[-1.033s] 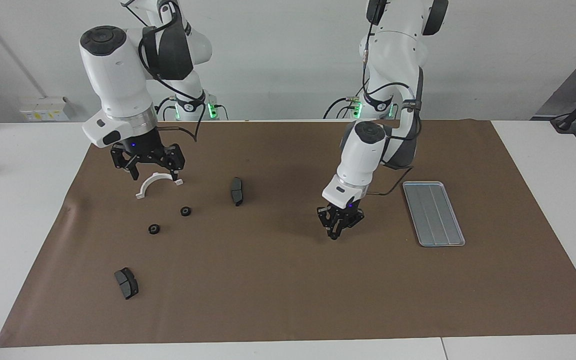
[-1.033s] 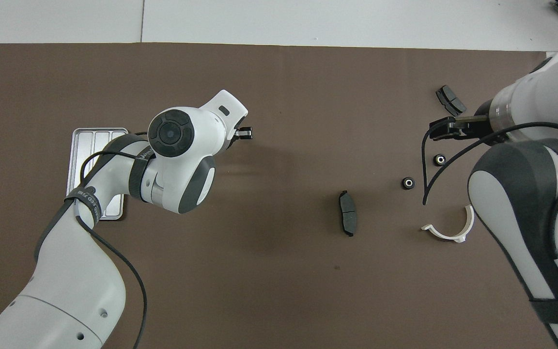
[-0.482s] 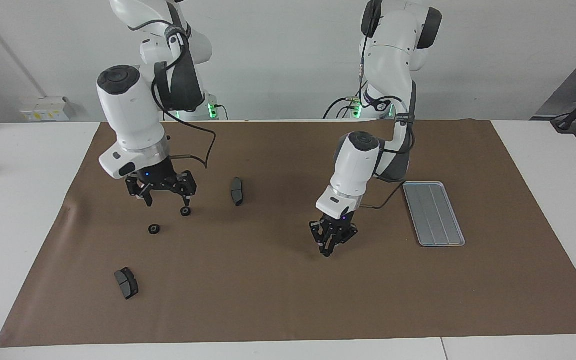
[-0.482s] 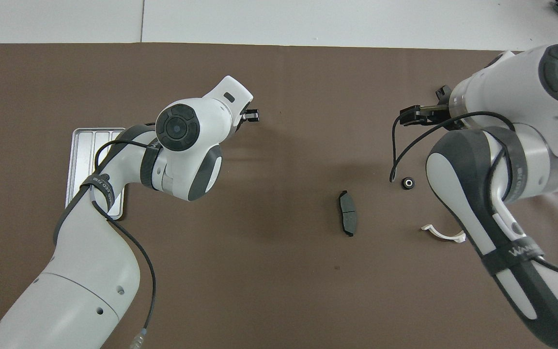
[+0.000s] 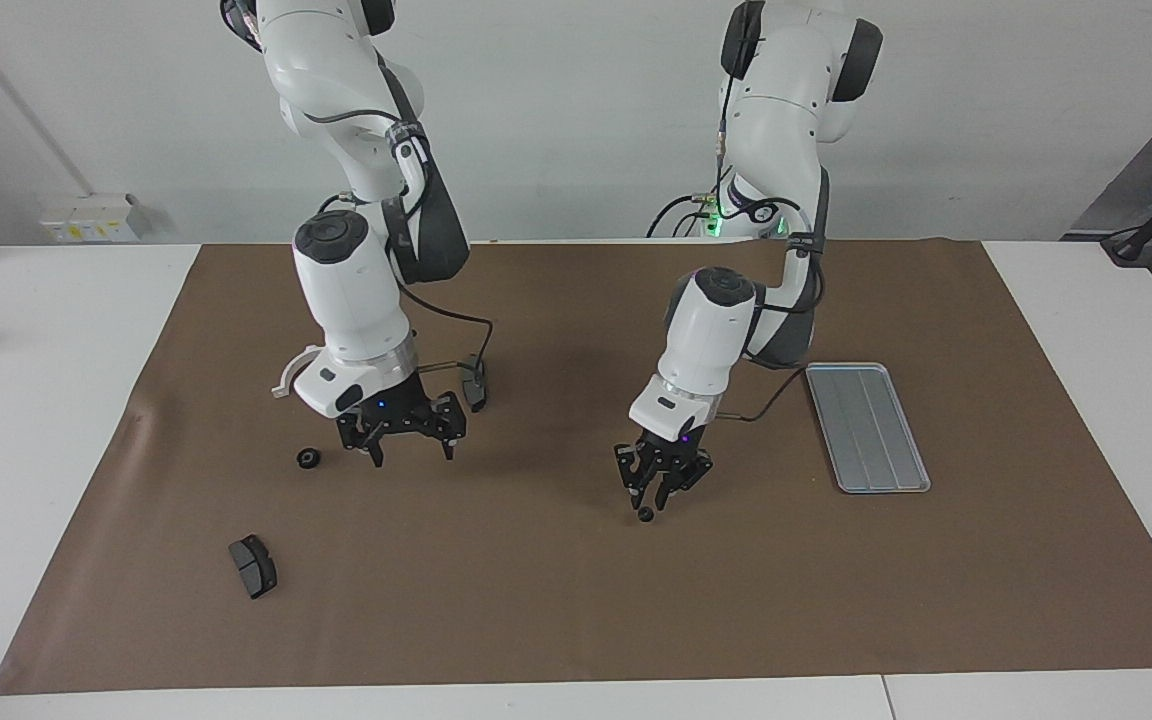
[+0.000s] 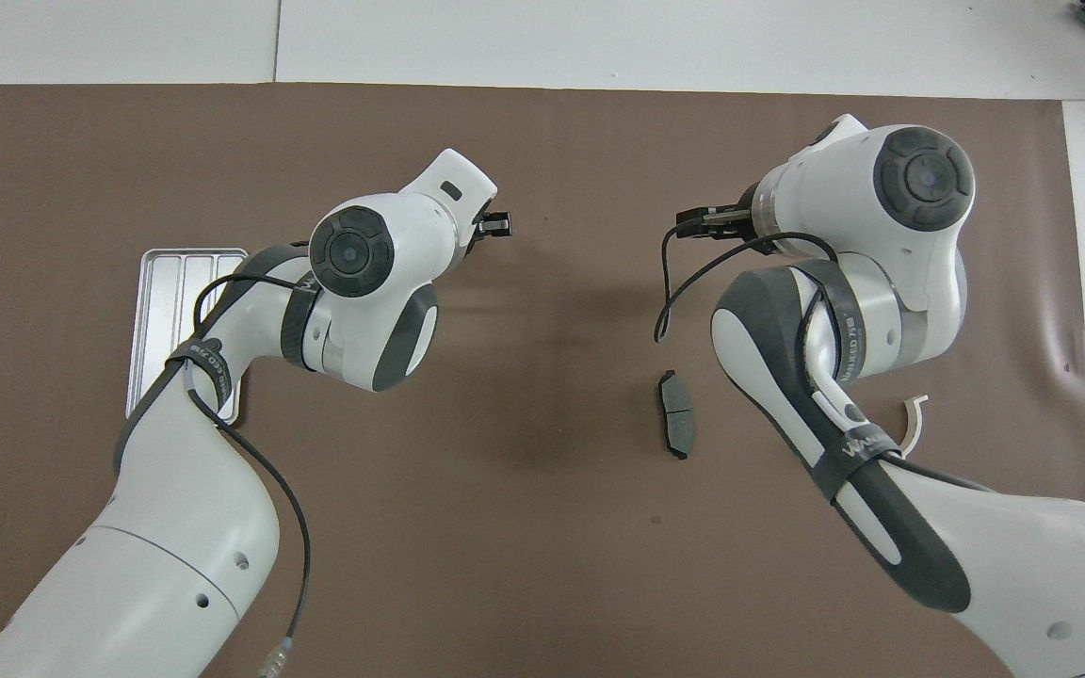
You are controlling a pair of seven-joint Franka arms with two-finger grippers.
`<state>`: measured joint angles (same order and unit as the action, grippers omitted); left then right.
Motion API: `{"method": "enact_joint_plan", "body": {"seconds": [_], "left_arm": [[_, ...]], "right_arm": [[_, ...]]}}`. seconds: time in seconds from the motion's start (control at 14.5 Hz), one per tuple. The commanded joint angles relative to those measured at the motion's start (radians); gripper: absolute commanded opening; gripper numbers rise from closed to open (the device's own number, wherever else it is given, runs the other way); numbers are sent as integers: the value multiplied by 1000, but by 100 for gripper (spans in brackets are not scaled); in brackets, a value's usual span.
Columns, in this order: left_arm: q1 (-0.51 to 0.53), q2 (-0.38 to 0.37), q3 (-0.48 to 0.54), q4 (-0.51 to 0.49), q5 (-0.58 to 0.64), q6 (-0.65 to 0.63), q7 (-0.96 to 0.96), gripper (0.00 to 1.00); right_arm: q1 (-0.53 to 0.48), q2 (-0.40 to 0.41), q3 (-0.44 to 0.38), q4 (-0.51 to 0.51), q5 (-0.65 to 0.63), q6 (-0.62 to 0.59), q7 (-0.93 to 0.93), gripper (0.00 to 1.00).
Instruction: Place bearing gear from tray to pile
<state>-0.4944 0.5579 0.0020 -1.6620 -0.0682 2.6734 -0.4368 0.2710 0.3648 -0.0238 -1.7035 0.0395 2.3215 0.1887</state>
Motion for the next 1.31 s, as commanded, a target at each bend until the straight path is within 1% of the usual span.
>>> {"method": "enact_joint_plan", "body": {"seconds": [0.0,0.07,0.14,0.28,0.34,0.41,0.48,0.55,0.62,0.69,0.83,0.96,1.03,1.17,1.24], "left_arm": [[-9,1,12,13,-10,-10,-5,100],[-3,-21,12,-1,-10,-13,-2,100],[3,-62,15,-31,-10,-23,6,100],[39,-166,18,-128,-10,-79,53,100],[62,-221,16,-172,-10,-117,113,100],[88,-277,16,-211,-10,-174,171,100],[109,-321,18,-231,-10,-249,229,100],[138,-357,18,-232,-10,-338,287,100],[175,-390,18,-232,-10,-428,346,100],[210,-418,18,-231,-10,-496,399,100],[269,-464,19,-231,-10,-573,493,100],[331,-504,19,-229,-10,-638,548,100],[359,-527,21,-223,-12,-662,588,100],[402,-564,23,-203,-12,-708,621,100],[418,-566,24,-170,-12,-739,621,100]], "right_arm": [[8,39,11,24,25,45,26,100],[17,58,15,39,28,52,28,100],[25,95,21,91,37,50,49,100],[69,181,27,197,36,52,124,100],[89,225,28,241,34,58,126,100],[105,270,27,283,33,94,126,100],[123,298,28,295,30,146,126,100],[152,321,28,297,31,201,126,100],[183,359,31,321,34,249,129,100],[213,390,32,362,33,257,129,100],[244,402,32,381,23,268,127,100],[296,408,28,387,19,285,124,100],[295,416,30,387,-25,295,111,100],[301,450,30,389,-125,366,106,100],[307,459,30,389,-135,372,104,100]]}}
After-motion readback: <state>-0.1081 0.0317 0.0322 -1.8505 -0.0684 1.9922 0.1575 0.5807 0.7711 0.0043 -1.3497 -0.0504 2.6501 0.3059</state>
